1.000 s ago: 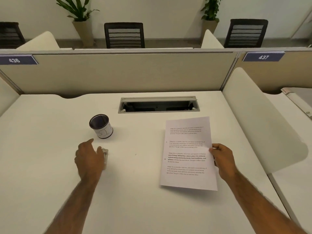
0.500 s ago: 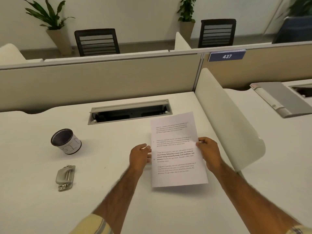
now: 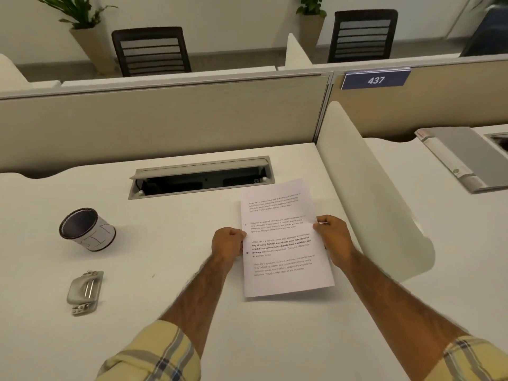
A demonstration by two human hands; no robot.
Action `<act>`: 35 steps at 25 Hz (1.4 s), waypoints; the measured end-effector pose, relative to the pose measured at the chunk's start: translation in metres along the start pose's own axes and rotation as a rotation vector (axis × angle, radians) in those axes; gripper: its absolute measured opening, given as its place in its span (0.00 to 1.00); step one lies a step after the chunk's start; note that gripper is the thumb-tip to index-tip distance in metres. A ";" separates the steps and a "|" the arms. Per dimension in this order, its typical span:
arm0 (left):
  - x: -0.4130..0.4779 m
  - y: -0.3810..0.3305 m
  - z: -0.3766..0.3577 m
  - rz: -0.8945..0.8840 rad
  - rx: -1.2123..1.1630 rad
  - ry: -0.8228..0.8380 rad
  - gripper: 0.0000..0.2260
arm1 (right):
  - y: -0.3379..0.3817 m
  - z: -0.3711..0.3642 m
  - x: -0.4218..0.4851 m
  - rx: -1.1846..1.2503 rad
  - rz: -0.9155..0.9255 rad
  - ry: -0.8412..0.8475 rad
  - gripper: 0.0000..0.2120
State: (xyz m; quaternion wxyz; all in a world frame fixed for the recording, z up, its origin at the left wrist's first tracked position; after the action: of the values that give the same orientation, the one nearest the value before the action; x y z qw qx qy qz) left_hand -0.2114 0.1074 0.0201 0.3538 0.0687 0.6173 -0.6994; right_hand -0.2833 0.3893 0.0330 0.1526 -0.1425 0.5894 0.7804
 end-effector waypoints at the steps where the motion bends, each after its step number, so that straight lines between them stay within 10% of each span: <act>1: 0.003 -0.001 -0.001 -0.001 0.013 0.002 0.05 | -0.001 -0.002 0.004 -0.013 -0.014 0.011 0.08; 19: 0.031 -0.011 -0.009 -0.156 0.473 -0.107 0.02 | 0.007 -0.020 0.052 -0.315 0.053 -0.070 0.18; 27: 0.000 -0.007 -0.035 -0.497 0.943 -0.161 0.23 | 0.013 -0.025 0.033 -0.623 0.232 -0.084 0.17; 35: -0.009 0.049 -0.044 -0.572 1.121 -0.002 0.35 | -0.041 -0.070 -0.012 -1.165 0.434 0.107 0.38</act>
State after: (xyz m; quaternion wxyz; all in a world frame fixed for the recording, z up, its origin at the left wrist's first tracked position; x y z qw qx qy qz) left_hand -0.1915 0.1523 -0.0248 0.0636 0.0753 0.1507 -0.9837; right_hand -0.2523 0.3316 -0.0168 -0.1421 -0.1180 0.0894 0.9787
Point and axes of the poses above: each hand's wrist, its own x-axis towards the middle knuckle, its own z-axis out of the back of the hand, y = z × x, the point moved 4 cm from there along x, towards the middle knuckle, and after that the axes turned 1 degree about y, right-handed, at the moved point
